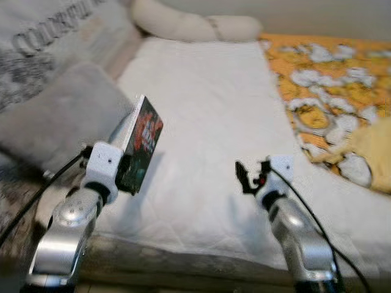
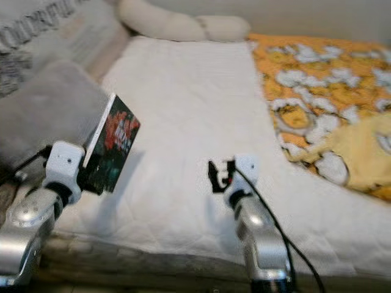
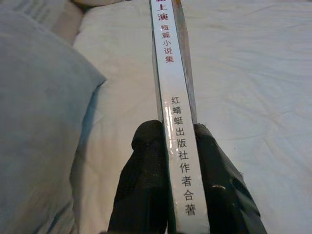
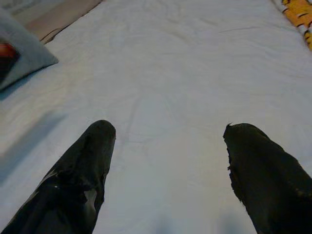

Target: Clean up the room

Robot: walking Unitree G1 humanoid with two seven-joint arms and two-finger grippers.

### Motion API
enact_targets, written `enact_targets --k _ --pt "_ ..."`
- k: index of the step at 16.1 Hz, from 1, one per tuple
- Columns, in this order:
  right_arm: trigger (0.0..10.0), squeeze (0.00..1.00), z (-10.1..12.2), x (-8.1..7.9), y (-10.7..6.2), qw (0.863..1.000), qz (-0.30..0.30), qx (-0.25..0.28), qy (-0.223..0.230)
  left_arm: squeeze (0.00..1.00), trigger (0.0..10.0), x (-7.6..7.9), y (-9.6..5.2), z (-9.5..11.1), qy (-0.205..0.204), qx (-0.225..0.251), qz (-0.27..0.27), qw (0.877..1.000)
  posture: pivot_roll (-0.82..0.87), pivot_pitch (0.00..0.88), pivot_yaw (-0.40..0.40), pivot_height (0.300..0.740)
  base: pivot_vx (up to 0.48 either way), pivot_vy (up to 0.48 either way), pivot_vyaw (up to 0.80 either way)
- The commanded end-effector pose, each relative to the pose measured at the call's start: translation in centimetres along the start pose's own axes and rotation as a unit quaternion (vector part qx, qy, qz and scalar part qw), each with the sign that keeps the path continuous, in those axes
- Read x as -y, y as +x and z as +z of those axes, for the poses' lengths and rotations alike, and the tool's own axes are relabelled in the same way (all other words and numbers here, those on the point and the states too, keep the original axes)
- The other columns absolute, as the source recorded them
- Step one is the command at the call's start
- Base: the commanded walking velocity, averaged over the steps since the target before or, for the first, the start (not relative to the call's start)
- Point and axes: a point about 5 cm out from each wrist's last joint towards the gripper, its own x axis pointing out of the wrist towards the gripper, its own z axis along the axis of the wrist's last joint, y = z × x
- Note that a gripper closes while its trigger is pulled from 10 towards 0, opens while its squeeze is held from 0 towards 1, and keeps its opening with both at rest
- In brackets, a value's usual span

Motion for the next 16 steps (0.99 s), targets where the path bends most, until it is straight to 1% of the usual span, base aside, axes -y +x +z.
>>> enact_targets --k 1,16 --pt "10.0 0.0 0.25 0.07 0.05 1.0 0.001 0.001 0.001 0.0 10.0 -0.26 -0.05 1.25 0.008 0.029 0.005 1.0 0.04 0.0 0.004 0.74 0.0 0.266 0.0" --pt "10.0 0.0 0.19 0.15 0.12 1.0 -0.005 0.002 -0.008 0.0 10.0 -0.17 -0.01 1.16 0.008 0.027 0.002 1.0 0.04 0.0 0.006 0.74 0.0 0.259 0.0"
